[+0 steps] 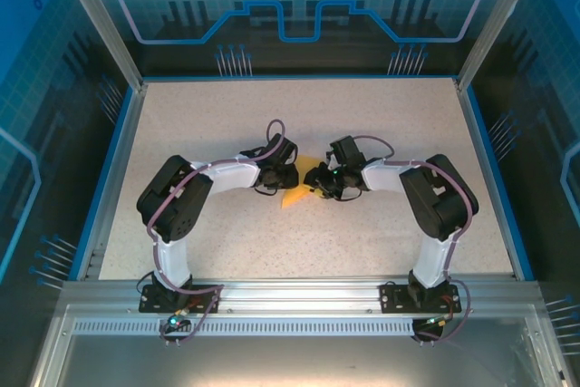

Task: Fold a paper plane with a square sheet of paper (pick it up from the middle)
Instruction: Fourth fold the wing at the center of the table.

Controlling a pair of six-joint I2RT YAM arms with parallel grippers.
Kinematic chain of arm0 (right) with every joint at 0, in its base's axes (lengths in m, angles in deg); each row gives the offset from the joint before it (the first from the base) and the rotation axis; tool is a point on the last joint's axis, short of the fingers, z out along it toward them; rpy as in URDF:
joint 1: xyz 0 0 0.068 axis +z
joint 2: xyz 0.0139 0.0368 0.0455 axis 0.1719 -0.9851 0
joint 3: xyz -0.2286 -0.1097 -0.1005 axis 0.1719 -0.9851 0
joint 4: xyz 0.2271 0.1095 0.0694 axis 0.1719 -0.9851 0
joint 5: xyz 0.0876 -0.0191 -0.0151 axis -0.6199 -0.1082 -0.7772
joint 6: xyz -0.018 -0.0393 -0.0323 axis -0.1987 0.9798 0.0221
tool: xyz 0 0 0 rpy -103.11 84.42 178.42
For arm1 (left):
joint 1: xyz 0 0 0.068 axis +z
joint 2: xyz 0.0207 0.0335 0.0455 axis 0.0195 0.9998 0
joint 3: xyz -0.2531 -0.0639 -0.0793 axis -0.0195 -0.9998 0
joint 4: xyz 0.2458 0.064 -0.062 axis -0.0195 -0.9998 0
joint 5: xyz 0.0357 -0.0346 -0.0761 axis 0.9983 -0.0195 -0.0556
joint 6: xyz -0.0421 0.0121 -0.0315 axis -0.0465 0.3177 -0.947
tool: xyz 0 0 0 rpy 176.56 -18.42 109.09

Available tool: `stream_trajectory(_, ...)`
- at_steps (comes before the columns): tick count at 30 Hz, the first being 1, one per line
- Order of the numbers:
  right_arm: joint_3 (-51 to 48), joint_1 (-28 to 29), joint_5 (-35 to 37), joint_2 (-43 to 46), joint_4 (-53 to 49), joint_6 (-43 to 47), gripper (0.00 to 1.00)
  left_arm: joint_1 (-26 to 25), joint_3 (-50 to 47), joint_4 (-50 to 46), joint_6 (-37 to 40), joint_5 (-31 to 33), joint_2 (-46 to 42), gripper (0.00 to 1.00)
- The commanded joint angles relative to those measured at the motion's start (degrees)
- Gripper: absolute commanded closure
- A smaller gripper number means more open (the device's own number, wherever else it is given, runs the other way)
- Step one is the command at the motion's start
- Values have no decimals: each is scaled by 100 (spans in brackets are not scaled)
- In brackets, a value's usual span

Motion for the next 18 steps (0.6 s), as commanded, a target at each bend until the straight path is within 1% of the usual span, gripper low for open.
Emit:
stream_trajectory(1, -45, 66, -142, -133, 123, -68, 74, 64, -130, 56, -123, -38, -214, 74)
stream_trajectory(4, -32, 69, 17, -79, -3, -90, 87, 71, -337, 162, -163, -105, -525, 68)
stream_trajectory(7, -139, 73, 346, 176, -140, -203, 93, 66, -706, 457, -157, -322, -903, 60)
stream_trajectory(9, -188, 73, 631, 385, -371, -278, 95, 73, -1036, 752, -135, -512, -1179, 52)
stream_trajectory(13, -387, 81, 1038, 812, -764, -558, 96, 37, -1649, 1350, -58, -804, -1636, 37)
stream_trajectory(15, -502, 82, 1124, 992, -886, -720, 96, -9, -1863, 1628, 22, -896, -1765, 31)
stream_trajectory(18, -590, 82, 1234, 1256, -1104, -944, 97, -195, -2144, 2051, 378, -915, -1923, 21)
